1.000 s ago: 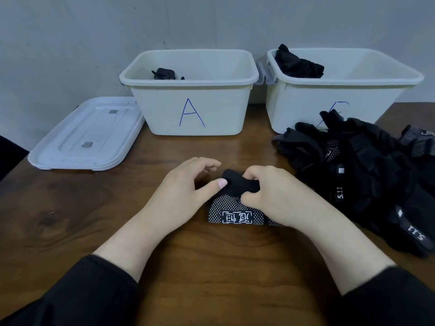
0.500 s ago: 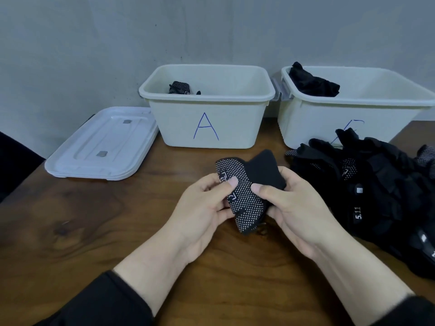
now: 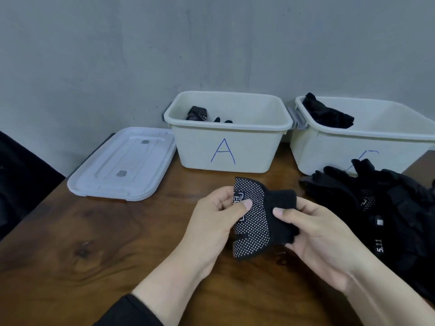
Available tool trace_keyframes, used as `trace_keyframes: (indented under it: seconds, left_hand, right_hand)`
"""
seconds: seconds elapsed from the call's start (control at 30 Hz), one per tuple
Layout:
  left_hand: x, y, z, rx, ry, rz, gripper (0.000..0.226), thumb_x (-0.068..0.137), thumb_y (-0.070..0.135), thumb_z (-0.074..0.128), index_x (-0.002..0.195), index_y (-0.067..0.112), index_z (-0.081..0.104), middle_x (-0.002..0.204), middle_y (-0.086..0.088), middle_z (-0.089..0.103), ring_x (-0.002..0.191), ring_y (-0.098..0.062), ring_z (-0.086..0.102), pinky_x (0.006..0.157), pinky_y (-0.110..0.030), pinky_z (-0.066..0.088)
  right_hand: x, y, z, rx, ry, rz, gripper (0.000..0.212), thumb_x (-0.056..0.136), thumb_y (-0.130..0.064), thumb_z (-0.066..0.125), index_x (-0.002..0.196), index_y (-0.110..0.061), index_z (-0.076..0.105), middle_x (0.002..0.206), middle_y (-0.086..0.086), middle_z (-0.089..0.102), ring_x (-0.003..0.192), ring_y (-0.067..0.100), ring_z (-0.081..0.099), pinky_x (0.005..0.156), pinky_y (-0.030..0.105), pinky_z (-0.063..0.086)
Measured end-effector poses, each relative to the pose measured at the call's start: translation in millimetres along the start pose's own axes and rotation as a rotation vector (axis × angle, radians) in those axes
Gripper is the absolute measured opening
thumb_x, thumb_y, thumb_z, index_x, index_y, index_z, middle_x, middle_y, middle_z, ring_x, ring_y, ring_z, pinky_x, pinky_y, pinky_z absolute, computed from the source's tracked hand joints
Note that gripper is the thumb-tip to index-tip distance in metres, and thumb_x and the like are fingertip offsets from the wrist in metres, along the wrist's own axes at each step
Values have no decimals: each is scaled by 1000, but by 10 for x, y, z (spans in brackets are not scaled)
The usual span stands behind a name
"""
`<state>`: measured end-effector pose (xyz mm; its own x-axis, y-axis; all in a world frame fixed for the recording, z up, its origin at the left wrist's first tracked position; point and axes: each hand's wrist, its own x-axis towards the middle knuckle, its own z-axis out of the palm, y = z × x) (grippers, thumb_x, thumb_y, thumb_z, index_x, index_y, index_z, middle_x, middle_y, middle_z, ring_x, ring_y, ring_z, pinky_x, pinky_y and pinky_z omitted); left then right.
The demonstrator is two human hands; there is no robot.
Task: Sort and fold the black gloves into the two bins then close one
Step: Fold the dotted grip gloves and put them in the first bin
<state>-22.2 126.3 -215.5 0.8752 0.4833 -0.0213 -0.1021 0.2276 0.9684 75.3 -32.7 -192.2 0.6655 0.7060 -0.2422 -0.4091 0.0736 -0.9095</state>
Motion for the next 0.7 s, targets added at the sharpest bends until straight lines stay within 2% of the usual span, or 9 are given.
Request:
trace_keyframes:
  seconds: [0.07,0.17,0.37,0.47,0.57,0.6,0.63,0.7]
  left_hand:
    - [30,23,-40,-33,-12,8,20,96,12,64,112,15,75,112,-10,75,110,-28,70,99,-45,54]
    - [69,56,-96,-48,-27,6,21,98,14,63,115,14,75,116,-12,74,113,-32,68,105,-52,50]
    - [96,103,-158,-88,-34,4,21,97,13,62,113,14,75,114,-11,75,111,-29,69,100,-45,54]
    - [122,118,-184,-95,-10,36,21,97,12,63,115,12,74,113,-11,75,110,-29,70,96,-41,55]
    - [144,121,-207,-102,22,69,21,95,10,65,113,13,75,111,-11,76,107,-29,71,91,-37,57]
    - [153,116,-211,-105,26,77,21,94,10,65,113,13,75,111,-11,76,107,-29,71,92,-38,57]
    - [161,113,-214,-109,30,87,21,94,10,65,113,14,75,111,-11,76,107,-29,71,93,-40,56]
    - [172,127,-212,-126,44,106,22,95,9,64,112,17,76,111,-11,76,107,-30,71,95,-43,56]
  right_hand:
    - [46,-27,60,7,-16,6,32,94,-4,59,125,-5,66,123,15,71,115,30,68,95,43,56]
    - [118,-62,131,51,-76,53,31,94,-6,58,123,-5,69,123,16,72,112,28,70,83,32,61]
    - [227,-126,212,85,-168,60,37,93,-5,55,126,-12,69,129,16,68,116,31,68,82,35,62]
    - [266,-160,250,51,-139,48,33,93,-4,56,122,-7,71,125,18,70,111,30,70,82,36,62]
    - [299,-156,269,-93,-29,12,27,93,-3,59,118,1,69,120,22,71,112,37,69,98,51,55]
    - [298,-194,285,-176,18,-29,23,93,-2,61,113,-1,72,115,21,73,109,38,70,97,53,54]
    - [297,-256,307,-294,61,-88,19,92,-2,63,106,-6,75,109,18,75,104,35,72,92,51,57]
    - [296,-421,368,-553,111,-207,16,91,-6,67,97,-15,79,96,7,79,91,25,76,76,35,59]
